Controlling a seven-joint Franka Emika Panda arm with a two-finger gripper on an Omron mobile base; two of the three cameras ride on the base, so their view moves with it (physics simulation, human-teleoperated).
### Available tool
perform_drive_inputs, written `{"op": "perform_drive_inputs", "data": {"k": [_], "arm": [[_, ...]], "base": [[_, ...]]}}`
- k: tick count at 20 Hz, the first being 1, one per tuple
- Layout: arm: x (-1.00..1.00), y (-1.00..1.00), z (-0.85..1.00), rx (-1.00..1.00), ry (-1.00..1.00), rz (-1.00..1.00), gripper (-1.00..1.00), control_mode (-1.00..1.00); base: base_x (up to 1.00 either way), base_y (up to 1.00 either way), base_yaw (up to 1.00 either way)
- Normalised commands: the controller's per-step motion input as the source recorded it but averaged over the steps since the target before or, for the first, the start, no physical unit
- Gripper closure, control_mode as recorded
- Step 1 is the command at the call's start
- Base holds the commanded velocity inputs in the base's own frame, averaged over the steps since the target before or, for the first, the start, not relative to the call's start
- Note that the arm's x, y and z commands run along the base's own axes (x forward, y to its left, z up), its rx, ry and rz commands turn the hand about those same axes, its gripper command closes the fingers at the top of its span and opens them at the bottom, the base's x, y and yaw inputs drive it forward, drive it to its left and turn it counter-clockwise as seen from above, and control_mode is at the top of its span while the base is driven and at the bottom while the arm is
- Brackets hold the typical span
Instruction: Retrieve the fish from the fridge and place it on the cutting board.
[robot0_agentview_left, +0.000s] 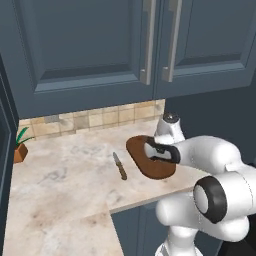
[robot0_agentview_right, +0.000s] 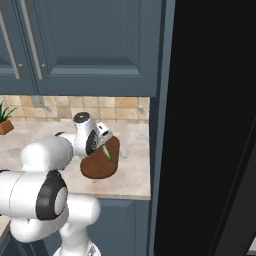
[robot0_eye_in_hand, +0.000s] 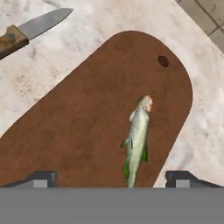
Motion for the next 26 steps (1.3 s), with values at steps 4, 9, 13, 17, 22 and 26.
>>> {"op": "perform_drive_inputs", "data": {"k": [4, 9, 13, 17, 22, 26], "arm": [[-0.78, 0.14, 0.67, -0.03, -0.23, -0.02, -1.0, -1.0], [-0.85, 0.16, 0.72, 0.0, -0.14, -0.1, -1.0, -1.0], [-0.77, 0.09, 0.92, 0.0, -0.25, -0.07, -1.0, -1.0], [-0.82, 0.16, 0.85, 0.0, -0.37, -0.02, -1.0, -1.0], [-0.88, 0.25, 0.63, -0.03, -0.37, 0.0, -1.0, -1.0], [-1.0, 0.23, 0.21, -0.08, -0.47, 0.0, -1.0, -1.0]], "base": [[0.0, 0.0, 0.0], [0.0, 0.0, 0.0], [0.0, 0.0, 0.0], [0.0, 0.0, 0.0], [0.0, 0.0, 0.0], [0.0, 0.0, 0.0]]}}
